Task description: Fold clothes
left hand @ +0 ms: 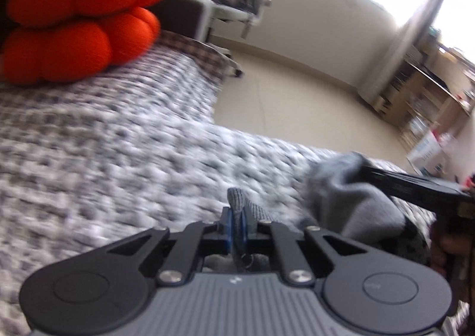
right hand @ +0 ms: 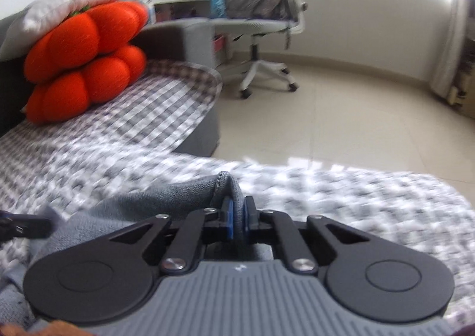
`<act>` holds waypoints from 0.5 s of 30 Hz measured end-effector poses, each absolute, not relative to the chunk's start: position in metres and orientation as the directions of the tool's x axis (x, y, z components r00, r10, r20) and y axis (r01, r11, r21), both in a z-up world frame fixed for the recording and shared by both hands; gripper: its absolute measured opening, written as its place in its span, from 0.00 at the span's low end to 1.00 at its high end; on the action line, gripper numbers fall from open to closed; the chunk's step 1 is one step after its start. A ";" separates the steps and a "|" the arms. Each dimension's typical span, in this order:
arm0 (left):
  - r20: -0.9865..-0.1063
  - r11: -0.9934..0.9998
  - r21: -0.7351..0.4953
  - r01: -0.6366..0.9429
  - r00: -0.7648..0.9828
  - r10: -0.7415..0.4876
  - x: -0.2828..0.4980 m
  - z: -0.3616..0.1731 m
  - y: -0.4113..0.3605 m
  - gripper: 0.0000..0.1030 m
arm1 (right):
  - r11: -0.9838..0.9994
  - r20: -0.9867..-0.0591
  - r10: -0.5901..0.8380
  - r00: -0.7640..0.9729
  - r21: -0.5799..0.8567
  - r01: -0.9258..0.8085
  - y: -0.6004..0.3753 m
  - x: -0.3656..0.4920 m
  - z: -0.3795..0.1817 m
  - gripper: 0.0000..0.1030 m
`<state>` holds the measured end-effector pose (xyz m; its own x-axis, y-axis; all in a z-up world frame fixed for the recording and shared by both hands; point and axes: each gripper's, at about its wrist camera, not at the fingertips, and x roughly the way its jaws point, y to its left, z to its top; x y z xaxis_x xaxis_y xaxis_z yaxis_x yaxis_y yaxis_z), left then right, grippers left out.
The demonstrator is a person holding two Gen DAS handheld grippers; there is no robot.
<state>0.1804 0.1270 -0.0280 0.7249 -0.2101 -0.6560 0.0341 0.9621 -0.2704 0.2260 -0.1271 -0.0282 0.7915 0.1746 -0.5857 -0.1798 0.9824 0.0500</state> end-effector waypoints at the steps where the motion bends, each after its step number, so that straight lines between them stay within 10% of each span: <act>1: -0.657 0.962 -0.271 0.011 0.728 -0.193 0.180 -0.027 0.133 0.06 | 0.985 -0.582 0.161 0.797 0.051 -0.162 -0.133 0.226 -0.026 0.06; 15: -0.621 0.943 -0.243 -0.225 0.783 0.027 0.166 -0.003 0.187 0.05 | 0.996 -0.550 0.026 0.835 0.085 0.025 -0.202 0.211 -0.008 0.06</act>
